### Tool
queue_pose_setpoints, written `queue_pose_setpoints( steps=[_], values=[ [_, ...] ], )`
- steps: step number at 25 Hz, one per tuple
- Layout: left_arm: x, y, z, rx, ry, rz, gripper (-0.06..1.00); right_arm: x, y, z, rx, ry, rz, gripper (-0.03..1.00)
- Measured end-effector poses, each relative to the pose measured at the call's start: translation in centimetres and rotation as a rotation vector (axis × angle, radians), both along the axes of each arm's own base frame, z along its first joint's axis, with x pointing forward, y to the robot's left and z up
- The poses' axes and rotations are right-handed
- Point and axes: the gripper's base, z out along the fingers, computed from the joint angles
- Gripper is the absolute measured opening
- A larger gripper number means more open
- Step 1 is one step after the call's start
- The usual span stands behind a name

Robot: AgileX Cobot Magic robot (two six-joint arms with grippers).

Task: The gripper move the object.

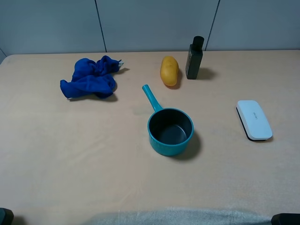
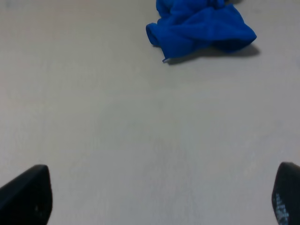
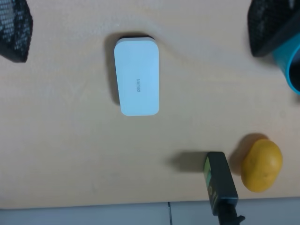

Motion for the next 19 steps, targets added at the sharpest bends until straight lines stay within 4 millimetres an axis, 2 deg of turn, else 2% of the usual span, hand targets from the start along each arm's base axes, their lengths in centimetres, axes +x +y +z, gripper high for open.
queue_pose_setpoints(
  steps=[19],
  values=[
    [0.00, -0.01, 0.01, 0.002, -0.001, -0.002, 0.94, 0.00, 0.00, 0.00, 0.000, 0.000, 0.000, 0.69]
  ],
)
